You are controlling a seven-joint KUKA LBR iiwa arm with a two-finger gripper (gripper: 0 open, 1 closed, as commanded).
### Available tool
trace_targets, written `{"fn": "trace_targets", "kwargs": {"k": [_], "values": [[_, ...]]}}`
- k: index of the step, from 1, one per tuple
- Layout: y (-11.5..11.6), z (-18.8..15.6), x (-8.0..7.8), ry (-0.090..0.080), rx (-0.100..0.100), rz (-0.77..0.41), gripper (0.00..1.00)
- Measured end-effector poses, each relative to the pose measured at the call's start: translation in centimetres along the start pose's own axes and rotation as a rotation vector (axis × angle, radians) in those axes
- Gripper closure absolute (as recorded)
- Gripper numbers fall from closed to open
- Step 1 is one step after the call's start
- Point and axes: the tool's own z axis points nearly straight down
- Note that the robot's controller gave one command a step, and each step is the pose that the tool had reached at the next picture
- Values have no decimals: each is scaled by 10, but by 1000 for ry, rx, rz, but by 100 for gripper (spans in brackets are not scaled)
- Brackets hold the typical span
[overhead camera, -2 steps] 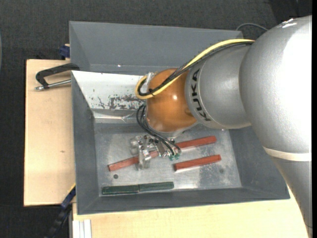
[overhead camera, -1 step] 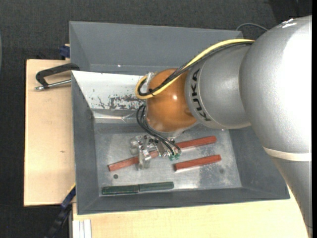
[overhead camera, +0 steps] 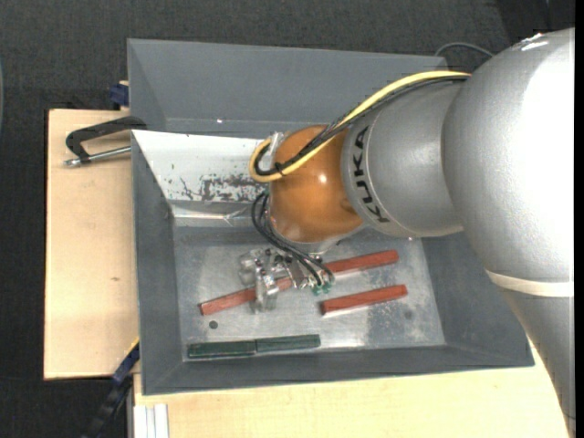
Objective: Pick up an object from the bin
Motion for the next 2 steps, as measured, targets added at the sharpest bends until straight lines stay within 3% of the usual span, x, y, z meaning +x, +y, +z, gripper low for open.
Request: {"fn": "trace_targets", "kwargs": {"k": [2], "values": [[0,-6,-1,-3,0,1,100]]}}
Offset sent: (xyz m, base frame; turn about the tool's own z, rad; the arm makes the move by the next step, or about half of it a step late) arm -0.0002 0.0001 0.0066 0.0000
